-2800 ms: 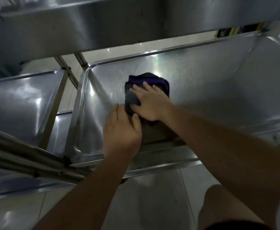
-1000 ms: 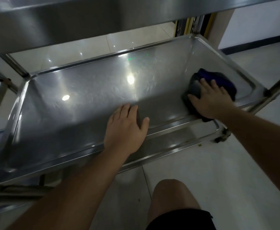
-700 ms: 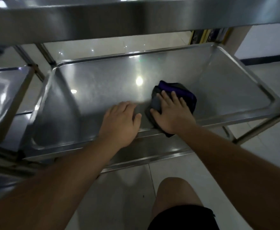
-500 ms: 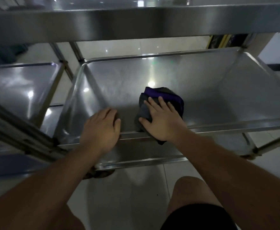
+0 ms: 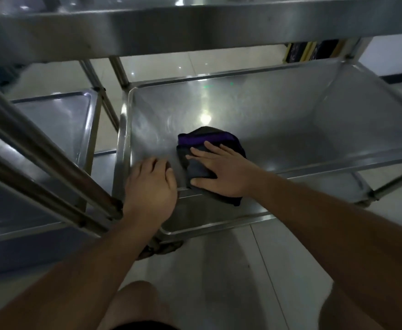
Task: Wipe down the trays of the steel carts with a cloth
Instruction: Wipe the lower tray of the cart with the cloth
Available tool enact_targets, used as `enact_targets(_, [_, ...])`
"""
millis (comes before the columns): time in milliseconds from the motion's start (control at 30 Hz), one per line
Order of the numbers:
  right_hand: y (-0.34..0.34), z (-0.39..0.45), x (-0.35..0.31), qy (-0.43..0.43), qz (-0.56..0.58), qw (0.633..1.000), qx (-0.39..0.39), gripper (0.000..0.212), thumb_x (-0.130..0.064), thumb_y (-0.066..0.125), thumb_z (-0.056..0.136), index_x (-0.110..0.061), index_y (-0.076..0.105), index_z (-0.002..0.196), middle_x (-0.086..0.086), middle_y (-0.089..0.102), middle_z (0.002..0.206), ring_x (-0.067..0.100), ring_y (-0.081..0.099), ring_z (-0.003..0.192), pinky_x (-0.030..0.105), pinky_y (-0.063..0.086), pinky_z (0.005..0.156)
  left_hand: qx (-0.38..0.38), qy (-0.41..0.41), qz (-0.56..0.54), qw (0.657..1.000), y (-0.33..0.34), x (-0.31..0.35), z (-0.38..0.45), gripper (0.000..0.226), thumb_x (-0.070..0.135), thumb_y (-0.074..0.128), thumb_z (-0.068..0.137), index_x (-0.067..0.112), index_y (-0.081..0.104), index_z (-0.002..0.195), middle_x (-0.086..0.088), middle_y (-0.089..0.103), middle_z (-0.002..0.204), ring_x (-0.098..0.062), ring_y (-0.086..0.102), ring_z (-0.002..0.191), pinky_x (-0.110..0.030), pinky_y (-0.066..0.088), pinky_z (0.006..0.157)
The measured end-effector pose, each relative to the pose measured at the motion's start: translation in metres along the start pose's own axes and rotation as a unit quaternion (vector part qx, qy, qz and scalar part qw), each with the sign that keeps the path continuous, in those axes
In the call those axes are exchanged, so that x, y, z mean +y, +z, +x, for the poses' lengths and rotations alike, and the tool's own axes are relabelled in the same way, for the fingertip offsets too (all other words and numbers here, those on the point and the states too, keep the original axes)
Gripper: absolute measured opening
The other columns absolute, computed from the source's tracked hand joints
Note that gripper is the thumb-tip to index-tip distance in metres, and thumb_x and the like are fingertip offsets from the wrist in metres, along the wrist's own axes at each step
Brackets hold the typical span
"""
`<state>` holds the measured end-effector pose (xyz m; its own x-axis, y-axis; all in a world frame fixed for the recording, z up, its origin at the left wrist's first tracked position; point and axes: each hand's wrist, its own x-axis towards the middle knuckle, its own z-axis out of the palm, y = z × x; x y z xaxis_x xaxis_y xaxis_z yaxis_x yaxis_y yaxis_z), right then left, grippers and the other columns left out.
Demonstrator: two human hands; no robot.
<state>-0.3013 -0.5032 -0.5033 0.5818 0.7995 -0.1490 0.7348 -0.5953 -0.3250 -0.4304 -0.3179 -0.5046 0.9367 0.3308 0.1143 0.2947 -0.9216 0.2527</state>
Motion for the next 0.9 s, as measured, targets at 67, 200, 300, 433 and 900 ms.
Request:
enact_targets(67, [-0.003, -0.001, 0.000, -0.014, 0.009, 1.000, -0.018, 0.097, -0.092, 0.034, 0.082, -0.045, 0.012, 0.164, -0.023, 0.001, 0.171, 0.002, -0.014, 0.155, 0.032, -0.012, 0.124, 0.013, 0.008, 0.009, 1.000, 0.002, 0.001, -0.002, 0.041, 0.026, 0.031, 0.109, 0.006, 0.064, 0.124, -0.018, 0.061, 0.126, -0.040, 0.053, 0.121, -0.054, 0.043, 0.103])
enact_targets(200, [-0.006, -0.006, 0.005, -0.047, 0.008, 0.999, -0.022, 0.104, -0.087, 0.054, 0.081, -0.040, 0.012, 0.164, -0.022, 0.003, 0.171, 0.000, -0.015, 0.155, 0.026, -0.016, 0.119, 0.023, 0.014, 0.021, 0.999, 0.000, 0.005, -0.006, 0.049, 0.031, 0.030, 0.106, 0.003, 0.065, 0.125, -0.023, 0.063, 0.127, -0.044, 0.055, 0.120, -0.055, 0.043, 0.104])
enact_targets(300, [0.000, -0.011, 0.002, -0.079, 0.008, 0.997, -0.021, 0.101, -0.076, 0.061, 0.086, -0.036, 0.012, 0.165, -0.019, 0.008, 0.171, 0.000, -0.012, 0.154, 0.026, -0.012, 0.122, 0.033, 0.019, 0.020, 0.999, 0.001, 0.005, -0.006, 0.053, 0.035, 0.029, 0.108, 0.003, 0.064, 0.132, -0.023, 0.061, 0.134, -0.043, 0.053, 0.126, -0.054, 0.042, 0.107])
enact_targets(433, [0.013, -0.028, -0.005, -0.141, -0.011, 0.990, 0.021, 0.082, -0.051, 0.061, 0.099, -0.028, 0.019, 0.165, -0.013, 0.023, 0.169, 0.007, 0.001, 0.157, 0.024, -0.001, 0.125, 0.032, 0.020, -0.016, 0.999, 0.006, 0.002, -0.009, 0.064, 0.044, 0.021, 0.108, 0.003, 0.062, 0.133, -0.021, 0.060, 0.135, -0.040, 0.051, 0.129, -0.052, 0.039, 0.111])
enact_targets(900, [0.040, -0.076, -0.019, -0.245, -0.093, 0.941, 0.213, 0.058, -0.022, 0.050, 0.085, -0.016, 0.064, 0.141, 0.006, 0.066, 0.141, 0.027, 0.059, 0.135, 0.047, 0.049, 0.108, 0.088, 0.129, 0.028, 0.987, 0.011, -0.017, -0.070, 0.054, 0.038, 0.039, 0.108, -0.001, 0.057, 0.139, -0.019, 0.059, 0.135, -0.036, 0.058, 0.122, -0.048, 0.045, 0.105])
